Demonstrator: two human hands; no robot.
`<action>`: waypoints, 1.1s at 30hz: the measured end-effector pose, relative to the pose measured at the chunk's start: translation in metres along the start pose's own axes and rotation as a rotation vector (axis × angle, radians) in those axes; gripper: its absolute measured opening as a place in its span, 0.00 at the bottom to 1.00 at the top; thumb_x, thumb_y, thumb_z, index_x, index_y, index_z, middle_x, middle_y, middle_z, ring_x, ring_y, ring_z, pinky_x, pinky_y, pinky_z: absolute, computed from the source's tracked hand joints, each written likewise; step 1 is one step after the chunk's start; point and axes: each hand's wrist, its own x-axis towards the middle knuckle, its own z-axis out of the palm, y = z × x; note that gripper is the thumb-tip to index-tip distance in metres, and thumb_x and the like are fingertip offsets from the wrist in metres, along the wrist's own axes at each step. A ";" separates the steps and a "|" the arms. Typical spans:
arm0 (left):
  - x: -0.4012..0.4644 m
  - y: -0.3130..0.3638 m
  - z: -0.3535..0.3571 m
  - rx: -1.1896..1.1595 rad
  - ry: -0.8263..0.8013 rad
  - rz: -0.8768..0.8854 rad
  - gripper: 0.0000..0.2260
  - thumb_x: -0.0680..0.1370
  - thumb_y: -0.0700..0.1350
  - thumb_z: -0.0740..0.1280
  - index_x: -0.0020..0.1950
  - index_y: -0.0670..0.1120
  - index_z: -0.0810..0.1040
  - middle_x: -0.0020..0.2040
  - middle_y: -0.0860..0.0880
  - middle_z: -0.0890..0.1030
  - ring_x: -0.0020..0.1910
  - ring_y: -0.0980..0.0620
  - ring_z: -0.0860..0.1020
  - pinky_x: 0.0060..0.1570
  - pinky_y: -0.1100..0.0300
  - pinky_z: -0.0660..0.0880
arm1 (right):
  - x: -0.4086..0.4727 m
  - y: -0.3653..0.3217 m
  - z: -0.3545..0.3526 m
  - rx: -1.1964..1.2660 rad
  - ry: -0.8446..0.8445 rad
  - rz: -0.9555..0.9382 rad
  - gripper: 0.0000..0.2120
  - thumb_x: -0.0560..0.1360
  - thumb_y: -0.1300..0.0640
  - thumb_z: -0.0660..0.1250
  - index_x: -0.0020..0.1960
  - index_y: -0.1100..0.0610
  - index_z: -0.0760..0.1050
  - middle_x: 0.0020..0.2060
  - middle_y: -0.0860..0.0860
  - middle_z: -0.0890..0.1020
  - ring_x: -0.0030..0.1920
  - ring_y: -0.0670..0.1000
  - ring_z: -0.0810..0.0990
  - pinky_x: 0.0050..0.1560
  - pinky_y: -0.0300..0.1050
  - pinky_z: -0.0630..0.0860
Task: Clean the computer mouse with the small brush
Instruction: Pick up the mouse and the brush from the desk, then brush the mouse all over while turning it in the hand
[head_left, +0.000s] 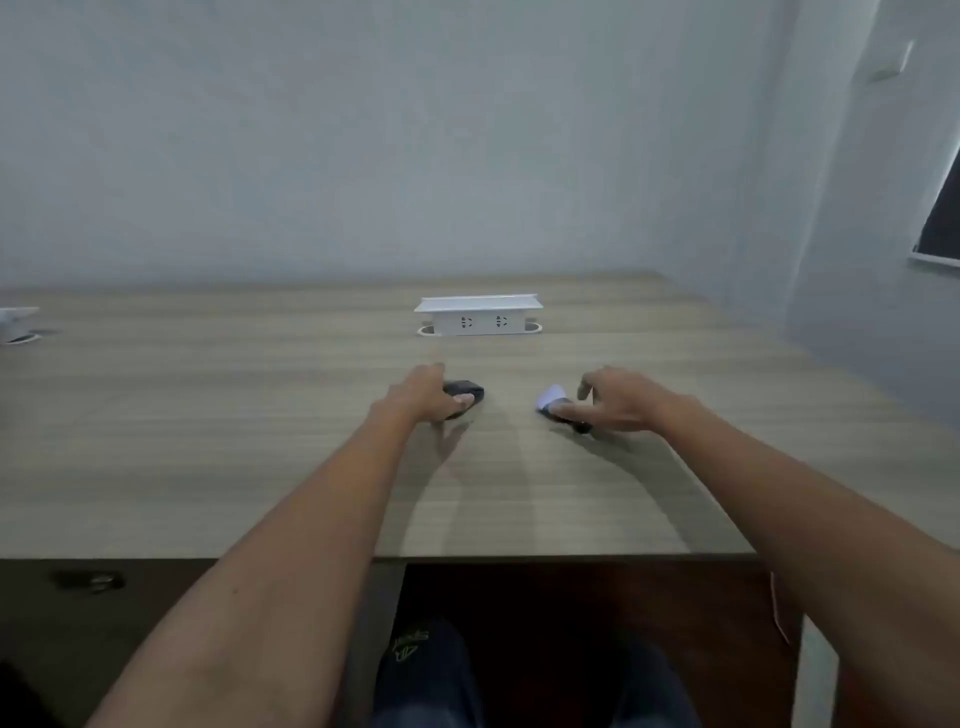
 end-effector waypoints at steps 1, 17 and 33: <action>-0.002 -0.001 0.002 -0.010 0.000 0.011 0.29 0.71 0.62 0.68 0.62 0.43 0.72 0.63 0.43 0.76 0.60 0.40 0.75 0.59 0.48 0.73 | 0.000 0.001 0.002 0.033 -0.018 -0.006 0.34 0.70 0.28 0.63 0.55 0.58 0.78 0.51 0.54 0.82 0.54 0.56 0.79 0.55 0.53 0.75; 0.009 -0.011 0.008 -0.356 0.075 -0.003 0.15 0.77 0.49 0.70 0.57 0.39 0.83 0.54 0.41 0.84 0.55 0.41 0.81 0.57 0.51 0.76 | 0.040 0.014 0.006 0.366 -0.022 -0.008 0.16 0.69 0.50 0.77 0.46 0.62 0.79 0.39 0.52 0.84 0.34 0.50 0.80 0.39 0.44 0.76; 0.020 -0.005 0.003 -0.522 -0.228 0.171 0.29 0.67 0.45 0.80 0.67 0.44 0.78 0.60 0.50 0.83 0.59 0.54 0.81 0.64 0.62 0.73 | 0.087 -0.013 -0.012 0.853 0.157 -0.135 0.10 0.80 0.59 0.67 0.55 0.66 0.78 0.37 0.56 0.79 0.32 0.49 0.78 0.35 0.40 0.80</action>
